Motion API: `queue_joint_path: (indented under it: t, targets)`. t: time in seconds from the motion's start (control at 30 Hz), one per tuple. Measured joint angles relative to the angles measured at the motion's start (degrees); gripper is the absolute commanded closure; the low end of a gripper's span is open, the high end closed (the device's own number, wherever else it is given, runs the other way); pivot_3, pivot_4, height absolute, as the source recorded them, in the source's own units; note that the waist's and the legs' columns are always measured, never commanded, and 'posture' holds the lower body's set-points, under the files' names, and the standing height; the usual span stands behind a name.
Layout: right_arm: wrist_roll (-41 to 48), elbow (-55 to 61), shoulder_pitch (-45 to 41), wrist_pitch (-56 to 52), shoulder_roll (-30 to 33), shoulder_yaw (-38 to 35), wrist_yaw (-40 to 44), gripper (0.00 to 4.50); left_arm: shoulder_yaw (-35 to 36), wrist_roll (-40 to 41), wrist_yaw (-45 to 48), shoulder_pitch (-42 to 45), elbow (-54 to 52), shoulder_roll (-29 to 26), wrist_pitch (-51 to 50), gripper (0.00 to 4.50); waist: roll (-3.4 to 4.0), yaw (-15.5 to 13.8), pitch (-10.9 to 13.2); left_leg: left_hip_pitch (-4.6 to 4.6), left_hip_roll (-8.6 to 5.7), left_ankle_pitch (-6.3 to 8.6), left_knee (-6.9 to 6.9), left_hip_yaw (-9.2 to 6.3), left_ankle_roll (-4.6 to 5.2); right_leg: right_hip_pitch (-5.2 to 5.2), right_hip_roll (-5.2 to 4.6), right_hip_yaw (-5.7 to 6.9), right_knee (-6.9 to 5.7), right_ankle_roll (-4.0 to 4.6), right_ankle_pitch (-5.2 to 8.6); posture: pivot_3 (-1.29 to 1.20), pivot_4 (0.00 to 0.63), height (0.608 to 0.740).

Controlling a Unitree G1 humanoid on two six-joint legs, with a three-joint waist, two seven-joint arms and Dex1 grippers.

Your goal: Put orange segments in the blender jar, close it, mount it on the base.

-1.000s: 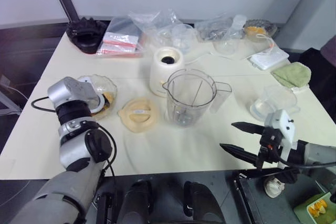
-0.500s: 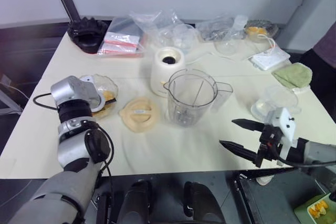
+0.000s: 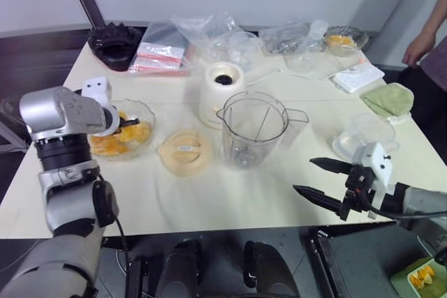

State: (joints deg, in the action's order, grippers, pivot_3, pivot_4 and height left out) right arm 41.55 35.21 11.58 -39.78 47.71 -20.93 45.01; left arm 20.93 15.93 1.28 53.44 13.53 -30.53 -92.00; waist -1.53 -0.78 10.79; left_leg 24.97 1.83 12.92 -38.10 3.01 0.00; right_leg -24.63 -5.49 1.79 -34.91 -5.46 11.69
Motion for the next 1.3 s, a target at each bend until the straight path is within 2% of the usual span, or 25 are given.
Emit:
queue_joint_path:
  t: [0.1, 0.4, 0.63, 0.73, 0.83, 0.97, 1.03, 1.17, 1.3]
  targets:
    - [-0.56, -0.76, 0.01, 0.6, -0.23, 0.17, 0.22, 0.0, -1.28, 0.04, 2.2, 0.0, -0.01, -2.6, 0.01, 4.48, 0.0, -0.05, 0.0, 0.0, -0.01, 0.0, 0.0, -0.01, 0.0, -0.01, -0.04, 0.0, 0.01, 0.0, 0.0, 0.0, 0.15, 0.74]
    - [-2.02, -1.82, 0.22, 1.51, -0.7, 0.48, 0.62, 0.0, -6.91, 0.34, 8.08, 0.06, -0.05, -4.34, 2.43, 4.48, 0.0, 0.03, 0.0, 0.01, -0.01, 0.0, 0.01, -0.02, 0.0, -0.03, -0.04, -0.01, 0.01, 0.0, 0.0, 0.0, 0.15, 0.74]
    - [-2.22, -3.02, 0.96, 2.01, -1.16, -0.39, 0.9, 0.0, -15.35, 5.55, 25.64, -1.43, -4.98, -13.04, 14.99, 4.48, 0.01, 0.06, 0.0, 0.12, 0.03, 0.01, 0.02, -0.03, -0.02, -0.19, -0.1, -0.09, 0.01, 0.03, 0.01, 0.0, 0.15, 0.74]
    - [-2.2, -3.03, 1.23, 2.03, -1.15, -1.75, 0.93, 0.0, -17.56, 6.14, 31.02, -1.1, -5.07, -15.04, 19.05, 4.48, 0.02, -0.03, 0.0, 0.17, 0.04, 0.01, 0.02, -0.04, -0.01, -0.23, -0.1, -0.09, 0.02, 0.03, 0.01, 0.0, 0.15, 0.74]
    - [-2.5, -3.56, 2.11, 2.25, -1.02, -4.99, 0.83, 0.0, -20.03, 7.65, 37.88, 3.12, -4.13, -15.41, 22.86, 4.48, -0.02, -0.62, 0.02, 0.48, 0.0, 0.0, -0.08, 0.01, 0.0, -0.4, -0.1, 0.0, 0.04, 0.03, 0.01, 0.0, 0.15, 0.74]
    - [-2.85, -3.91, 2.69, 2.87, -1.3, -7.7, -0.1, 0.0, -20.18, 10.7, 46.54, 13.14, -2.72, -11.79, 29.46, 4.48, 0.02, -1.49, 0.0, 0.45, -0.05, 0.01, -0.07, 0.11, 0.06, -0.29, -0.07, -0.01, 0.23, 0.03, 0.01, 0.0, 0.15, 0.74]
    - [-3.09, -3.88, 2.73, 3.12, -2.18, -7.68, -0.9, 0.0, -20.17, 11.65, 48.91, 16.9, -0.23, -7.57, 31.93, 4.48, 0.07, -1.61, -0.03, 0.42, -0.08, 0.0, -0.06, 0.08, 0.08, -0.19, -0.05, 0.04, 0.26, 0.01, 0.01, 0.0, 0.15, 0.74]
    - [-3.43, -2.81, 4.29, 3.66, -5.21, -7.33, -3.03, 0.0, -22.59, 12.12, 52.83, 19.45, 4.85, 0.11, 35.23, 4.48, 0.09, -1.47, -0.03, 0.41, -0.07, -0.01, -0.09, 0.06, 0.1, -0.18, 0.05, 0.02, 0.24, 0.0, 0.0, 0.0, 0.15, 0.74]
    - [-4.78, -1.42, 4.45, 5.45, -8.25, -6.77, -5.69, 0.0, -28.48, 11.88, 58.24, 20.08, 5.75, 6.09, 37.93, 4.48, 0.11, -1.25, -0.02, 0.4, -0.07, -0.01, -0.1, 0.08, 0.1, -0.18, 0.07, -0.01, 0.23, -0.01, 0.0, 0.0, 0.15, 0.74]
